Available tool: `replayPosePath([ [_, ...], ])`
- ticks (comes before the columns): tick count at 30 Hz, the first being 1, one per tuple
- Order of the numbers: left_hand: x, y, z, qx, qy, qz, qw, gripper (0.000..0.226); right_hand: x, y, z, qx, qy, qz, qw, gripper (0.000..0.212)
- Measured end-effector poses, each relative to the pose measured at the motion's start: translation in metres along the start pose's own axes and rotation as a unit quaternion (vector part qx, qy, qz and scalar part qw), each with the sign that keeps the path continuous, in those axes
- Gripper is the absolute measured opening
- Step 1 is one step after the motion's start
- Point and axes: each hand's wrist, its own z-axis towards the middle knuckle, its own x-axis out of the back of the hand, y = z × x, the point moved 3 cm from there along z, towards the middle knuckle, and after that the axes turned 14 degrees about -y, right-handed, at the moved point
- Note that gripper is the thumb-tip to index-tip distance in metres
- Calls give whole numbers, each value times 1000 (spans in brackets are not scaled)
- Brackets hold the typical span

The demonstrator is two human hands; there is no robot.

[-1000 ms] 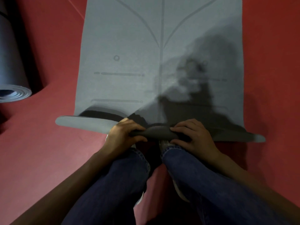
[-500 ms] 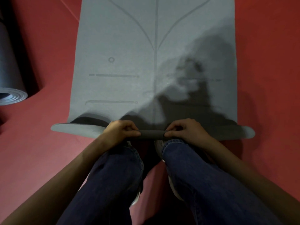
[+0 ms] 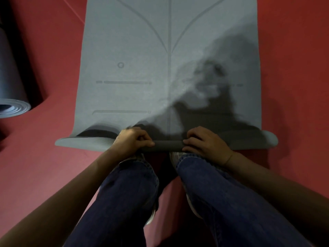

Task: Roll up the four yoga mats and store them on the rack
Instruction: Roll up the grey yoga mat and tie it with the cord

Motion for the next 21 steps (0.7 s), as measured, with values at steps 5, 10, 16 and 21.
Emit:
replayPosePath([
  [5, 1, 0, 4, -32, 39, 9, 999, 30, 4, 10, 1, -35, -106, 80, 991, 46],
  [10, -2, 5, -14, -214, 158, 188, 946, 35, 7, 23, 12, -125, -162, 210, 956, 37],
  [16, -9, 6, -16, -243, 162, 334, 896, 43, 10, 28, 16, -203, -192, 308, 909, 18],
  [21, -4, 17, -11, -209, 166, 328, 906, 34, 16, 26, 19, -204, -186, 304, 912, 21],
])
